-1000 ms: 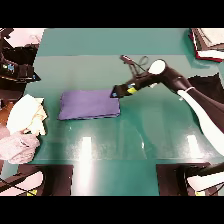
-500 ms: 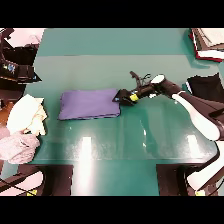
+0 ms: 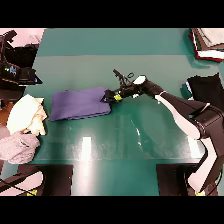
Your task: Fold the shirts.
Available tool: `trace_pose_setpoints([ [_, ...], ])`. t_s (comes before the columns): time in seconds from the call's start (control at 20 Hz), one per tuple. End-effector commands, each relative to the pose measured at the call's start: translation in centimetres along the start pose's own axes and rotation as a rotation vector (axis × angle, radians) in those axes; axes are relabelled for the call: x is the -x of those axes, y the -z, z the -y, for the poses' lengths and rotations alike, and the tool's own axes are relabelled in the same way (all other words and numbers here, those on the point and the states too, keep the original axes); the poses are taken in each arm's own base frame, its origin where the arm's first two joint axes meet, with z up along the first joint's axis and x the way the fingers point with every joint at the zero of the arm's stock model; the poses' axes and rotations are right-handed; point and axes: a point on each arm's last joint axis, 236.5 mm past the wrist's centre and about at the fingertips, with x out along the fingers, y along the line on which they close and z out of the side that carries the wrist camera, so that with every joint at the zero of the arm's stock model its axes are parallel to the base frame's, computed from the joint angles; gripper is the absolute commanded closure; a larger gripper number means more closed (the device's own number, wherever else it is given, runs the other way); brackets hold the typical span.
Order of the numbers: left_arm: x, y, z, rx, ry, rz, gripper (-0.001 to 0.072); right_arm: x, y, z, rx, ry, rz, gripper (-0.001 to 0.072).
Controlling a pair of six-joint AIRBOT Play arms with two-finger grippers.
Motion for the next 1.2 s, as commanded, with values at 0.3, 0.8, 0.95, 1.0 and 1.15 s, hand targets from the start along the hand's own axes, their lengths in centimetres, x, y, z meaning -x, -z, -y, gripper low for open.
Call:
trace_pose_setpoints([
  [0.3,0.1,0.3,1.2,0.004,0.048,-0.01,0.0682,16.2,-5.7,1.6,0.003,0.08,0.309,0.0698],
  [0.8,-2.4,-2.4,11.0,-0.189,0.155,0.094,0.0682,50.9,-4.5,12.5,-0.151,0.469,0.925,0.0698],
  [0.95,-2.7,-2.0,12.8,-0.198,0.182,0.085,0.0682,56.4,-4.1,14.4,-0.166,0.526,1.012,0.0698],
  [1.0,-2.7,-2.0,13.2,-0.189,0.197,0.083,0.0682,57.5,-4.4,14.6,-0.164,0.532,1.025,0.0698],
  [1.15,-2.7,-1.7,13.1,-0.174,0.196,0.069,0.0682,60.1,-5.8,14.4,-0.125,0.544,1.049,0.0698],
])
